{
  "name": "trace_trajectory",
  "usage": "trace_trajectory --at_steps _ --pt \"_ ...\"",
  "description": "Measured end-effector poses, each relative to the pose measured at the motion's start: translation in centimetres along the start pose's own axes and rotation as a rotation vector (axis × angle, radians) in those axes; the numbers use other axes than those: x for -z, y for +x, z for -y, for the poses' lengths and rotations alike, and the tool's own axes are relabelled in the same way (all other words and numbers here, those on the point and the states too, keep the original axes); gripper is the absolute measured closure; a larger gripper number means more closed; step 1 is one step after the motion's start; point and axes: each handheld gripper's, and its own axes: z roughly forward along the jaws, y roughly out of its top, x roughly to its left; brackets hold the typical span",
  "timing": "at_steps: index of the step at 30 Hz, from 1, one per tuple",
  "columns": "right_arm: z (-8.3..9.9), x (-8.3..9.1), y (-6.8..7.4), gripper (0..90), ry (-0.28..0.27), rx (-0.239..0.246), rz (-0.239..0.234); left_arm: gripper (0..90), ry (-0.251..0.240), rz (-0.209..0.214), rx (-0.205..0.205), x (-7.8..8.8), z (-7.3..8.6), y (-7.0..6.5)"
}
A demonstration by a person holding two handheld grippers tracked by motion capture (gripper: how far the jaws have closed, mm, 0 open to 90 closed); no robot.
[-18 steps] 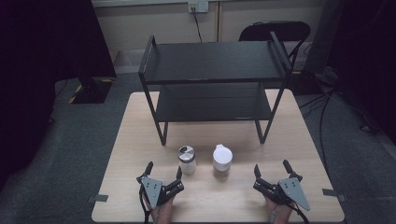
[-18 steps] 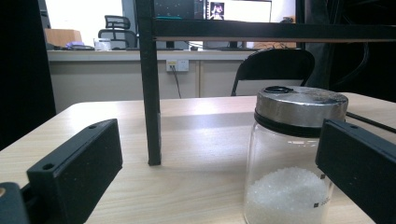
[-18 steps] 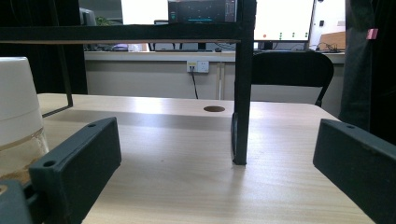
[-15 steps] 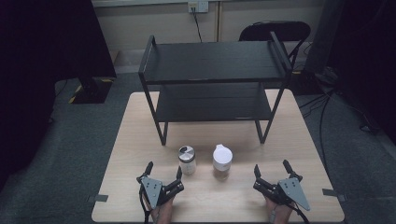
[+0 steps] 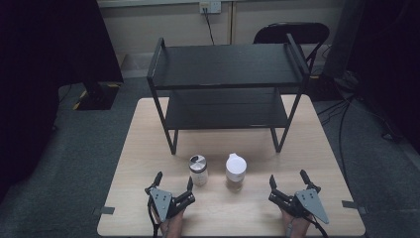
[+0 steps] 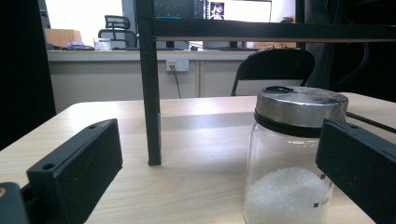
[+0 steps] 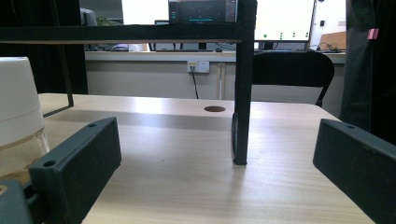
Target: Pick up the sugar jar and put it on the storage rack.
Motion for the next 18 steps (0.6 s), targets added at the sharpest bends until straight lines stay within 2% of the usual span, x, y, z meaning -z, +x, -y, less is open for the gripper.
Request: trace_trajectory --at_steps 18 --pt "-0.01 0.0 0.02 0.0 0.001 0.0 0.001 0.1 0.0 0.005 0.005 0.01 0.0 0.13"
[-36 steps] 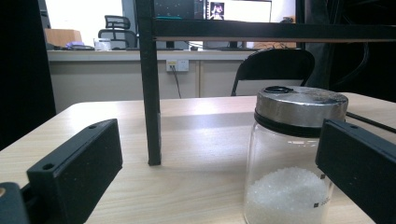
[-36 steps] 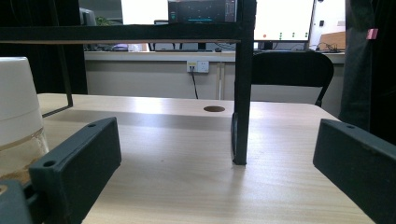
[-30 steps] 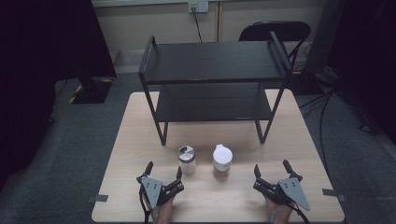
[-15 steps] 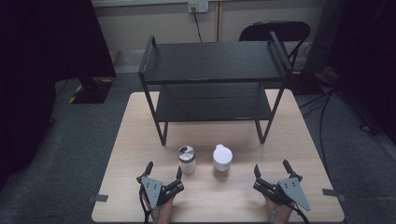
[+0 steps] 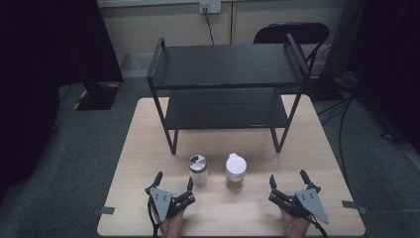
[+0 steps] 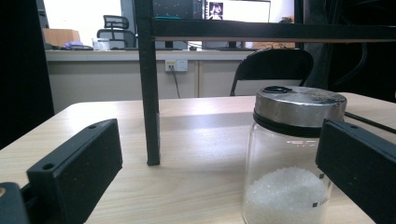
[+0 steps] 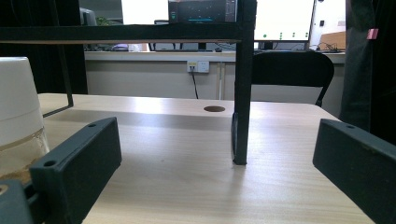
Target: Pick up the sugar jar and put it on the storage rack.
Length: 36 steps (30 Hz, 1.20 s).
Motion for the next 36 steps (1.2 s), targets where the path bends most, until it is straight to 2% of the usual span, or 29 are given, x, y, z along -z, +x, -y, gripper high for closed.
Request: trace_trajectory --at_steps 8,17,22,33,36 --pt "0.0 0.0 0.0 0.0 0.0 0.0 0.001 0.1 0.007 0.011 0.031 0.0 -0.3 0.4" --pt "0.0 0.0 0.0 0.0 0.0 0.0 0.002 0.1 -0.016 0.038 0.05 0.1 -1.4 0.6" --pt "0.0 0.0 0.0 0.0 0.0 0.0 0.002 0.1 -0.013 0.077 0.053 -0.4 -2.5 0.9" --pt "0.0 0.0 0.1 0.0 0.0 0.0 0.004 0.1 0.003 0.144 0.066 -1.5 -3.4 1.2" --pt "0.0 0.0 0.1 0.1 0.0 0.001 0.005 0.2 0.013 0.16 0.081 -2.0 -3.6 1.3"
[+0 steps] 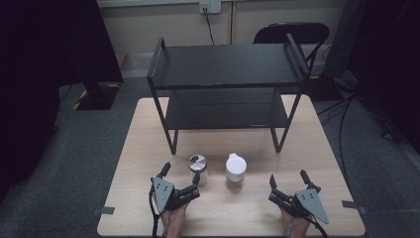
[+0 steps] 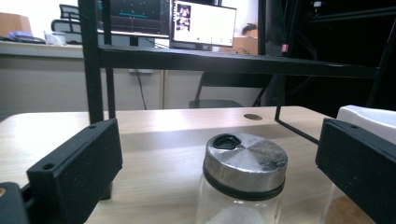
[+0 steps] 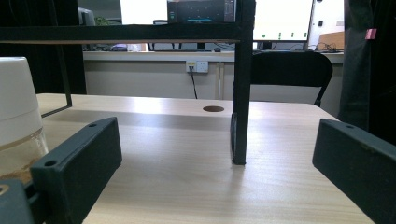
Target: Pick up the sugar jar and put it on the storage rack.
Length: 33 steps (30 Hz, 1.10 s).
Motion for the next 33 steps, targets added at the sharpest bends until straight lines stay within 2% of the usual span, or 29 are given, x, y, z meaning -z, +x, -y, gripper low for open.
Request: trace_trajectory --at_steps 2,5,11,13,16,23,25,28,30,33 --pt "0.0 0.0 0.0 0.1 0.0 0.0 0.0 0.4 0.011 0.011 0.008 -0.3 -0.1 0.1" --pt "0.0 0.0 0.0 0.1 0.0 0.0 0.0 1.7 0.014 0.021 -0.008 -0.7 -0.1 0.0" --pt "0.0 0.0 0.0 0.3 0.0 0.0 0.0 5.2 0.034 0.061 -0.013 -1.7 -0.3 0.1" --pt "0.0 0.0 0.0 0.3 0.0 0.0 0.001 6.0 0.04 0.063 -0.018 -2.1 -0.3 -0.1" --pt "0.0 0.0 0.0 0.3 0.0 0.0 0.001 7.9 0.045 0.073 -0.009 -2.5 -0.2 -0.2" --pt "0.0 0.0 0.0 0.3 0.0 0.0 0.002 11.1 0.07 0.061 -0.029 -3.2 0.0 -0.8" --pt "0.0 0.0 0.0 0.4 0.0 0.0 0.001 13.2 0.079 0.05 -0.043 -3.5 0.1 -1.0" --pt "0.0 0.0 0.0 0.5 0.0 0.0 0.001 17.8 0.077 0.049 -0.043 -3.6 0.2 -1.1" --pt "0.0 0.0 0.0 0.5 0.0 0.0 0.002 20.3 0.076 0.034 -0.047 -3.7 0.3 -1.3" --pt "0.0 0.0 0.0 0.7 0.0 0.0 0.002 21.2 0.092 0.025 -0.053 -3.9 0.2 -1.5"
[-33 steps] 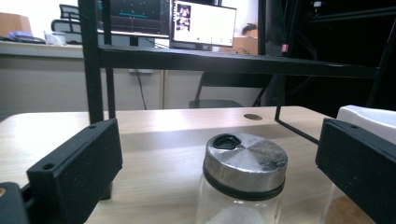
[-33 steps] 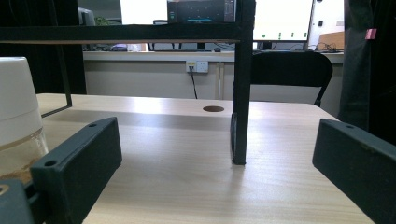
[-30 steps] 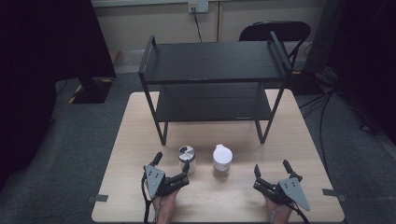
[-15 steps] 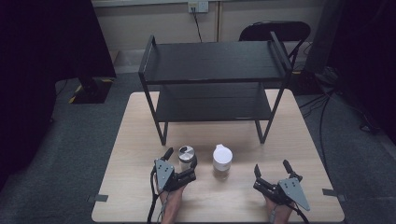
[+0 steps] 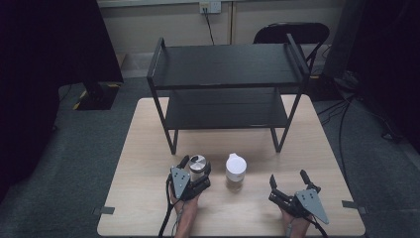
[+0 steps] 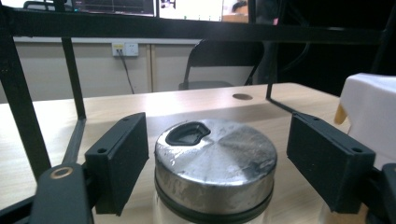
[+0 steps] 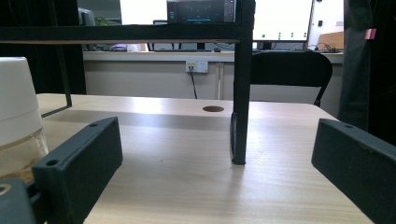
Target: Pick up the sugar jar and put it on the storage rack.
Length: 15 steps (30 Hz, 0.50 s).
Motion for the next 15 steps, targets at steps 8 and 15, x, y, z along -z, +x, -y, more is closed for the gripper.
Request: trace_trajectory --at_steps 8,15 --pt "0.0 0.01 -0.02 0.9 0.0 0.0 -0.001 27.4 0.023 -0.005 0.005 -0.22 -0.13 0.03" --pt "0.0 0.02 -0.05 1.0 0.0 -0.001 -0.003 31.7 0.043 -0.004 0.008 -0.46 -0.15 -0.02"
